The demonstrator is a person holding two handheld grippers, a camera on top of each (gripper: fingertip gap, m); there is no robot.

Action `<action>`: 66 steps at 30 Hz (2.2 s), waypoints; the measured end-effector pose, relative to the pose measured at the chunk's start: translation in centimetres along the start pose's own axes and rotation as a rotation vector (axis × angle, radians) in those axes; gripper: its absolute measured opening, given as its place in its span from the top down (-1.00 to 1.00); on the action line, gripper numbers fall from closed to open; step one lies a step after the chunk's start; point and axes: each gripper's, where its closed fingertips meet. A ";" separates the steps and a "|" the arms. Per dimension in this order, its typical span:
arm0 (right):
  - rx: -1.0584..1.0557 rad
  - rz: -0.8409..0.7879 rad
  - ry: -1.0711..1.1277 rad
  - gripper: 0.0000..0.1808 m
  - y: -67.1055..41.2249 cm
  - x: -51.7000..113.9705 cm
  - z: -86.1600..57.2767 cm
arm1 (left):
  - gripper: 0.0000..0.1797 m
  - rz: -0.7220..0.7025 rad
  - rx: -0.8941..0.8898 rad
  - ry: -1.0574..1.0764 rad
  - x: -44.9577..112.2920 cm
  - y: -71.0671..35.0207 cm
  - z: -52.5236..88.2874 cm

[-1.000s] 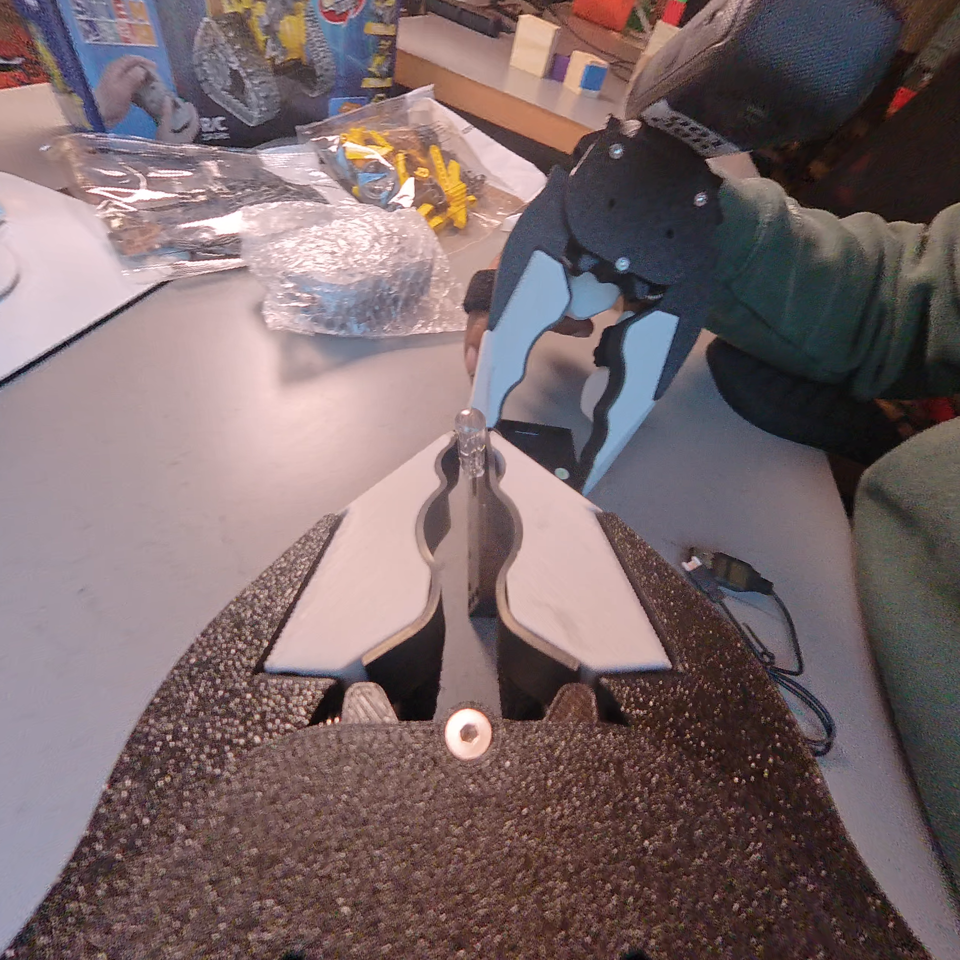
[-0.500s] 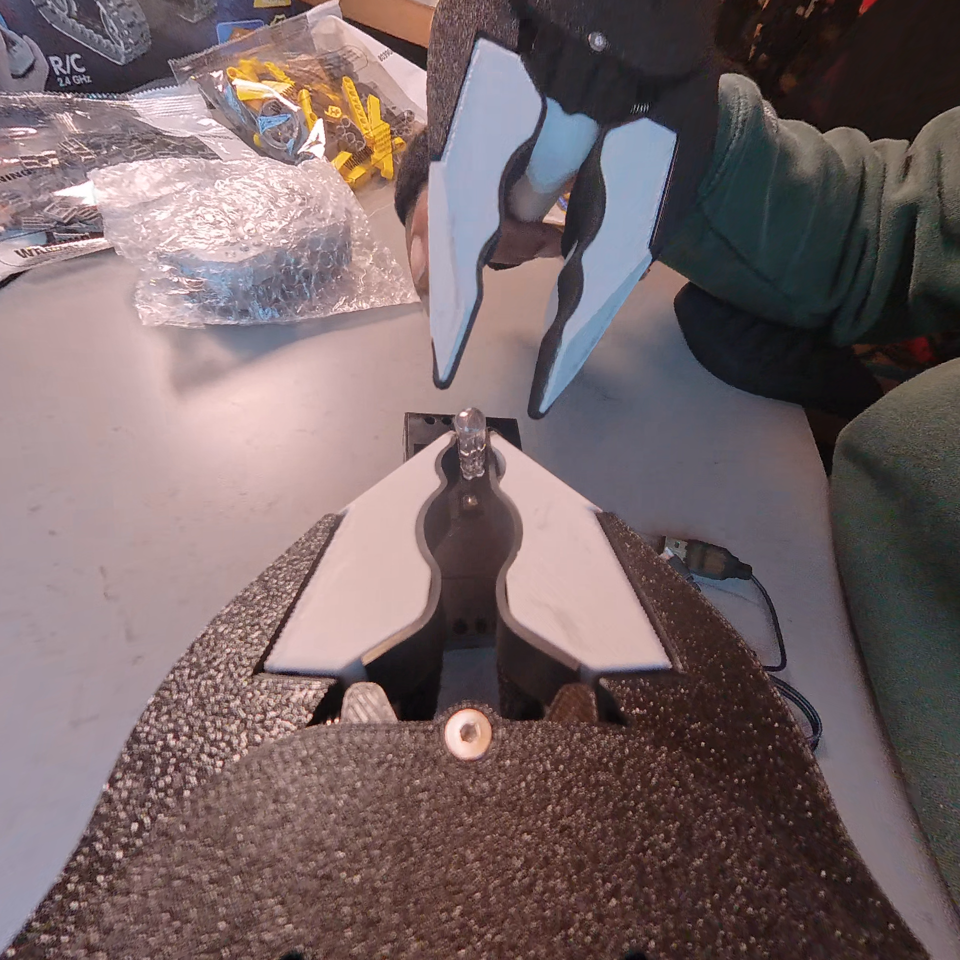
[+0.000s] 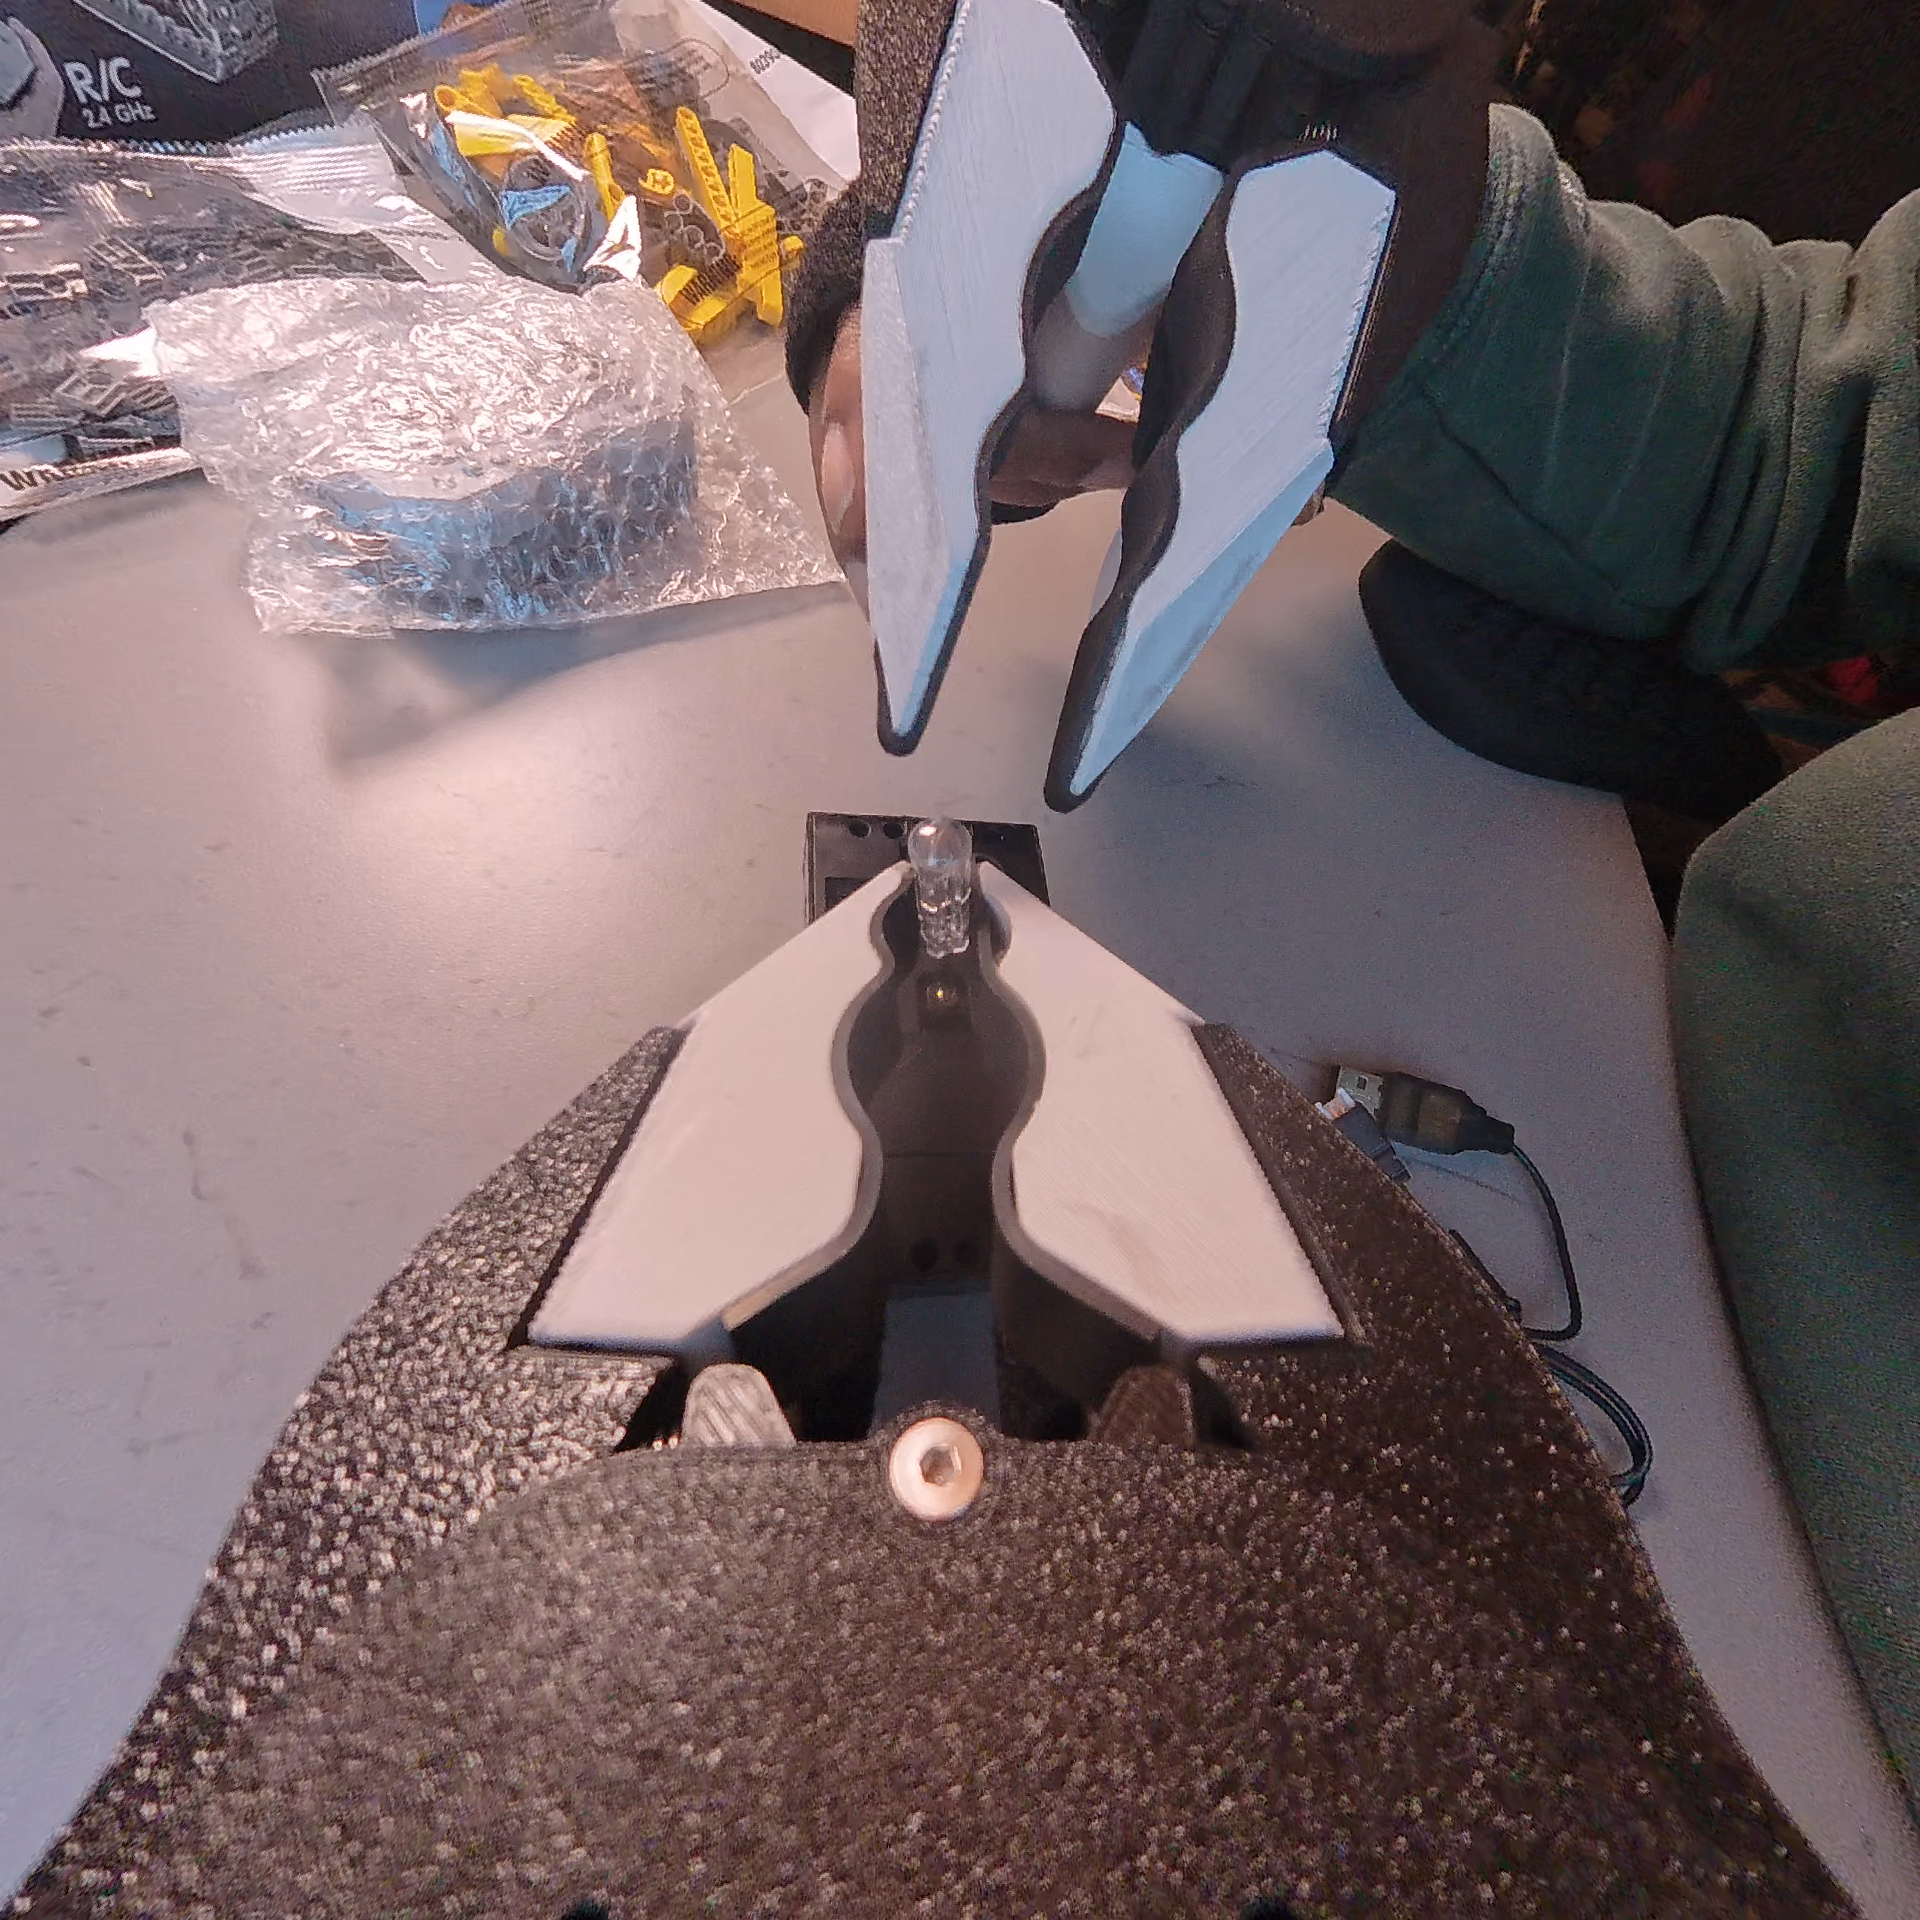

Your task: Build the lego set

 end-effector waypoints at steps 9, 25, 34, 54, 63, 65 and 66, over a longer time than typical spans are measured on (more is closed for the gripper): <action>-0.002 0.001 -0.004 0.81 -0.1 0.3 0.2 | 0.91 0.016 0.021 -0.011 -0.1 0.1 0.0; -0.005 -0.010 -0.006 0.83 -0.4 0.3 0.3 | 0.91 0.024 0.035 -0.006 0.0 0.2 -0.2; 0.001 0.011 -0.004 0.85 -0.4 0.4 0.4 | 0.91 0.031 0.077 -0.030 0.2 0.2 -0.1; 0.029 0.012 -0.143 0.93 0.1 1.0 0.8 | 0.81 -0.015 0.158 0.025 -0.7 0.0 -0.7; 0.077 0.010 -0.052 0.91 0.3 1.1 -0.5 | 0.90 -0.044 0.143 -0.060 -1.1 -0.8 0.3; 0.099 0.046 0.030 0.84 0.5 1.1 -0.9 | 0.90 -0.050 0.137 -0.094 -1.0 -0.9 0.4; 0.132 0.061 0.062 0.83 0.5 1.0 -0.9 | 0.90 -0.050 0.134 -0.111 -1.0 -0.9 0.4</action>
Point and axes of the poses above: each gripper's, where its closed fingertips meet, x out along the fingers, y out of its underside, z = x × y across the jaws, and after that the axes turned 4 degrees about -x, right-handed
